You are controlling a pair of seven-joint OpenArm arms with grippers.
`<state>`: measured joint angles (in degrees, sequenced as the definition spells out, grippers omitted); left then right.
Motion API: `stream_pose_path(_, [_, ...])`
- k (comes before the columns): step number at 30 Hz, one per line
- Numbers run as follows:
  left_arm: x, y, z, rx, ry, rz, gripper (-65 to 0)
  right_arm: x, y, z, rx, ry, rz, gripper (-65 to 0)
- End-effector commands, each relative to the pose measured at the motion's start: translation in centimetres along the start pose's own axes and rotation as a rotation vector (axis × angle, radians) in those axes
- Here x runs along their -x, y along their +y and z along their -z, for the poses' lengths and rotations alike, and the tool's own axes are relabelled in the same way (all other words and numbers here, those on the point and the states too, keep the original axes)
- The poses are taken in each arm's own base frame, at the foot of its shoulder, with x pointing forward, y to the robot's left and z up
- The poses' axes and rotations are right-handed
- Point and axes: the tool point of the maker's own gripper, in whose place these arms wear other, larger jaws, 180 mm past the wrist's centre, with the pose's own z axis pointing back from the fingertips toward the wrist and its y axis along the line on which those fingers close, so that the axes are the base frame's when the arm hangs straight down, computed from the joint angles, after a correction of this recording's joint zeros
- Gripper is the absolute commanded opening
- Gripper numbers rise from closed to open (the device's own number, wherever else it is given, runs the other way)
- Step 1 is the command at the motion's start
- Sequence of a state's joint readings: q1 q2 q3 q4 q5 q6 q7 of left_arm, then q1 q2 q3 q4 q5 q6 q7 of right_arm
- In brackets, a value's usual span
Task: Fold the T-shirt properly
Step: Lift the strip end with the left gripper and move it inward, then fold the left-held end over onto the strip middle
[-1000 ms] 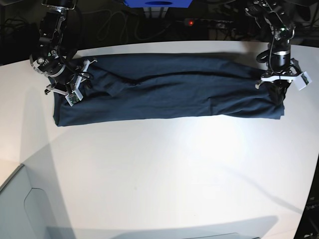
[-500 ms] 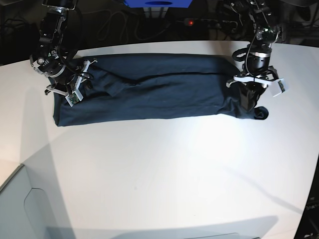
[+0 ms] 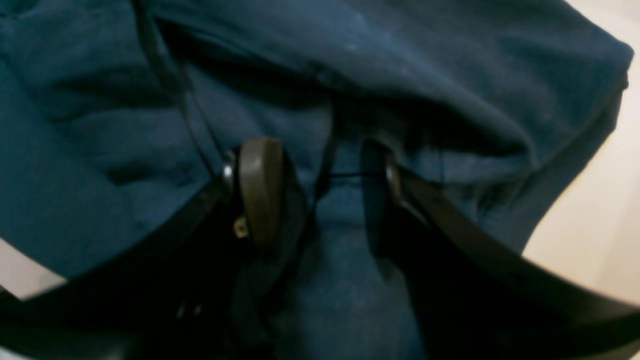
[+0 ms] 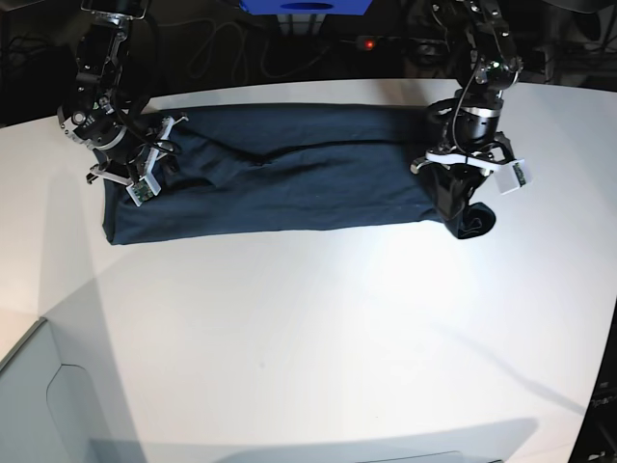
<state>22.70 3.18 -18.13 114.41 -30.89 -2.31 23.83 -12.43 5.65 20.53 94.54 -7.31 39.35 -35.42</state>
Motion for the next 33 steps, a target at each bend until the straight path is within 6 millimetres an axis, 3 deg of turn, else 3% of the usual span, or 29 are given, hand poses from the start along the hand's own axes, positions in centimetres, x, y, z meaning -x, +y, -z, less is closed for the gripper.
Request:
stream_pose_path(1, [-1.1, -1.2, 0.0, 0.037, -0.045, -0.004, -65.0, -1.2, -0.3, -0.3, 0.002, -0.041, -0.015, -40.5])
stream_pose_path(10, [1.0, -5.4, 0.4, 0.153, 0.012, -0.028, -65.0, -1.2, -0.3, -0.3, 0.001, -0.041, -0.016, -40.5])
stream_pose_path(20, [1.5, -8.6, 1.3, 0.231, 0.020, 0.003, -65.0, -1.3, -0.3, -0.3, 0.001, -0.042, -0.016, -40.5])
stream_pose_path(23, [3.0, -10.8, 1.2, 0.275, 0.056, 0.064, -65.0, -1.3, -0.3, -0.3, 0.001, -0.042, -0.016, -40.5])
stream_pose_path(33, [8.8, -14.6, 2.5, 0.374, 0.194, 0.146, -65.0, -1.8, -0.6, -0.2, 0.007, -0.052, -0.021, -40.5])
